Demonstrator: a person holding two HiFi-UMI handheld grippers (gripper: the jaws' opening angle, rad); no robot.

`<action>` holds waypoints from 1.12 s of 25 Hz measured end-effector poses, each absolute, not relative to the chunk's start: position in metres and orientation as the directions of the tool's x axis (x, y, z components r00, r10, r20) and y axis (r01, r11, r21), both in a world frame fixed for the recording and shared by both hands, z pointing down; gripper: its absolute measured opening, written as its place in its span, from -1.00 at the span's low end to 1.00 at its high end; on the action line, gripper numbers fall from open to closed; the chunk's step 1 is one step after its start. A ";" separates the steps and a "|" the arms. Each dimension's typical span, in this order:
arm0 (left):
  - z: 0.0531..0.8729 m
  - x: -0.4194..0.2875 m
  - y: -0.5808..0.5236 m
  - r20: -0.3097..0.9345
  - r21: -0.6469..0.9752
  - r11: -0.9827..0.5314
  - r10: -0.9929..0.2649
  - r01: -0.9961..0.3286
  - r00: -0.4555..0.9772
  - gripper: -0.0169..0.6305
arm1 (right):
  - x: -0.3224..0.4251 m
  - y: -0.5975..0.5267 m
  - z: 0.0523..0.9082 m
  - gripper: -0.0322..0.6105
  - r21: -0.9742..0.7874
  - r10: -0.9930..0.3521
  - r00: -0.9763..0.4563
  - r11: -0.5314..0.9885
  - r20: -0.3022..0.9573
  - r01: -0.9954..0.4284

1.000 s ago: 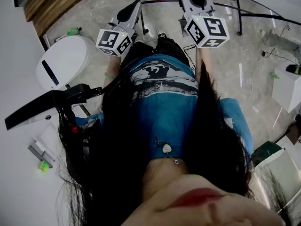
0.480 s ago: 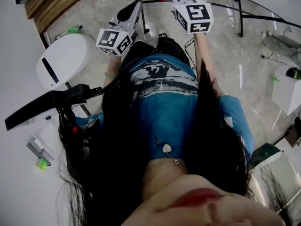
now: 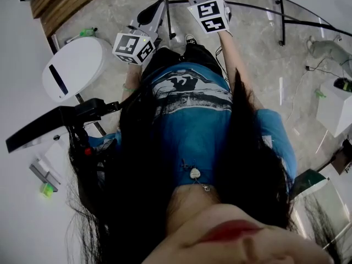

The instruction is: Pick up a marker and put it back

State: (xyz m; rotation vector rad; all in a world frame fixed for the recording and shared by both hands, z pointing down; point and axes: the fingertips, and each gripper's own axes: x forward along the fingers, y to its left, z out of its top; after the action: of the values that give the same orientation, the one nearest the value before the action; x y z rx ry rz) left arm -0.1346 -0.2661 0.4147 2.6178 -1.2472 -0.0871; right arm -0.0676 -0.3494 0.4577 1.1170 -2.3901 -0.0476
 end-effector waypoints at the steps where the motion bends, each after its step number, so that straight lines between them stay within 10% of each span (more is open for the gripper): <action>1: 0.416 -0.136 -0.266 0.049 0.241 -0.606 -0.773 -0.758 0.633 -0.94 | -0.070 -0.350 0.460 -0.68 0.229 -0.725 -0.541 0.665 0.425 -0.711; 28: 0.426 -0.131 -0.253 0.062 0.281 -0.603 -0.765 -0.746 0.641 -0.94 | -0.049 -0.304 0.444 -0.54 -0.037 -0.723 -0.581 0.614 0.373 -0.788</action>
State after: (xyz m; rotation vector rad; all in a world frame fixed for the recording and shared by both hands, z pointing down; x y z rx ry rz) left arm -0.1306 -0.2527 0.4257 2.5826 -1.2185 -0.0925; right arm -0.0493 -0.3035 0.4444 1.2196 -2.5200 0.2846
